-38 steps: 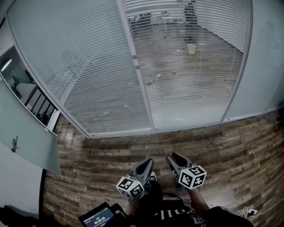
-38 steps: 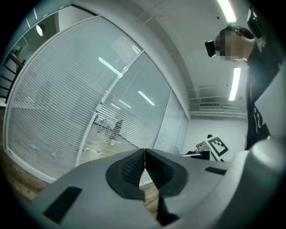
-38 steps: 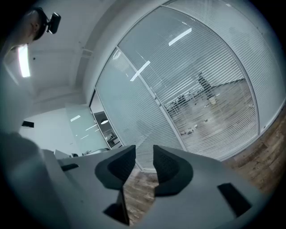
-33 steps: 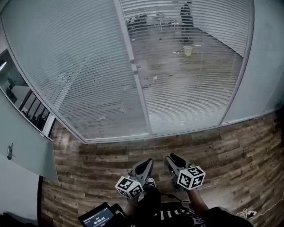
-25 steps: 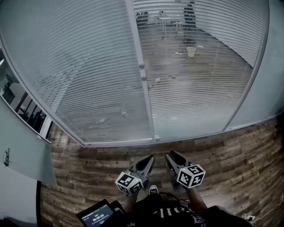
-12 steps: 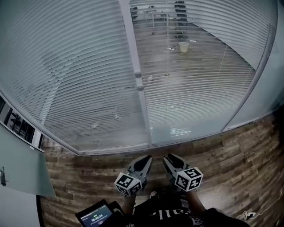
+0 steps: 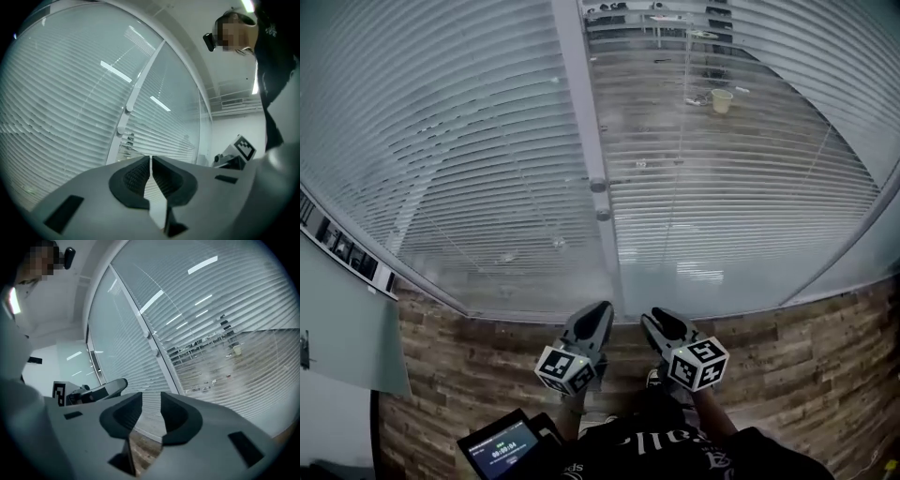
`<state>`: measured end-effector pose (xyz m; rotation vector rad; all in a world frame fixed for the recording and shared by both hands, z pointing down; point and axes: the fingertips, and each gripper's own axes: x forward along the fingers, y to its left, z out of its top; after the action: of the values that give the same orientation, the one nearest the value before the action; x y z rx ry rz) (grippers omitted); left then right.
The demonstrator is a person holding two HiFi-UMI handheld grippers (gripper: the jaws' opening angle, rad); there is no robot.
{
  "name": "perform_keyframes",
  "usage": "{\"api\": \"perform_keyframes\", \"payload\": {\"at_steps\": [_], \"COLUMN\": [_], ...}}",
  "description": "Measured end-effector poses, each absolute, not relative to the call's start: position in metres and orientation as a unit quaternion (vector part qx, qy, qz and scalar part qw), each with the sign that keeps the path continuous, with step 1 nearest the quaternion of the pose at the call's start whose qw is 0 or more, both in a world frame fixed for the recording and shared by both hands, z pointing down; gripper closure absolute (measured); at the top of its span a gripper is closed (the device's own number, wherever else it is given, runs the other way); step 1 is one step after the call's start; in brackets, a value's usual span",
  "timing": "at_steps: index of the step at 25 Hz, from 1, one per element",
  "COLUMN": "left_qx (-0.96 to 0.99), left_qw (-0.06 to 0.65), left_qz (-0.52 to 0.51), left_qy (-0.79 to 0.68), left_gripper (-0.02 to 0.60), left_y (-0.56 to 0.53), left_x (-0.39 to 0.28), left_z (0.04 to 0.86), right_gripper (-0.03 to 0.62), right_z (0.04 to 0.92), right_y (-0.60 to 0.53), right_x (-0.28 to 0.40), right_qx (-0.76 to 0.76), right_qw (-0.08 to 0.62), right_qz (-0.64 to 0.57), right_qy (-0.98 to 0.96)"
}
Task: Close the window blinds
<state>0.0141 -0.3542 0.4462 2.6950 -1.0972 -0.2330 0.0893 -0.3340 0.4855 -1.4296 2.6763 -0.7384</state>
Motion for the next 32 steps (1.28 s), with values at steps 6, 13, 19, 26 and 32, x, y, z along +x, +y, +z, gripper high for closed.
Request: {"api": "perform_keyframes", "payload": {"at_steps": [6,13,19,26,32], "left_qx": [0.883,0.821,0.761,0.794,0.703], "left_qw": [0.053,-0.116,-0.29,-0.208,0.372], "left_qz": [-0.067,0.068,0.269,0.178,-0.363], "left_qy": [-0.461,-0.555,-0.514,-0.544,-0.486], "left_gripper": [0.573,0.459,0.457,0.456,0.457], "left_y": [-0.44,-0.514,-0.541,-0.55,-0.556], "left_x": [0.022,0.026,0.045,0.038,0.017], "left_z": [0.421,0.404,0.409,0.411,0.405], "right_gripper": [0.461,0.461,0.461,0.461,0.461], "right_z": [0.475,0.481,0.488,0.491,0.484], "right_y": [-0.394,-0.433,-0.448,-0.459,-0.459], "right_x": [0.118,0.142,0.143,0.139,0.142], "right_qx": [-0.428,-0.409,-0.399,-0.413,-0.436], "right_qw": [0.007,0.007,0.01,0.016,0.028], "right_qz": [-0.227,-0.229,-0.235,-0.243,-0.253], "right_qy": [0.875,0.883,0.886,0.878,0.863]}}
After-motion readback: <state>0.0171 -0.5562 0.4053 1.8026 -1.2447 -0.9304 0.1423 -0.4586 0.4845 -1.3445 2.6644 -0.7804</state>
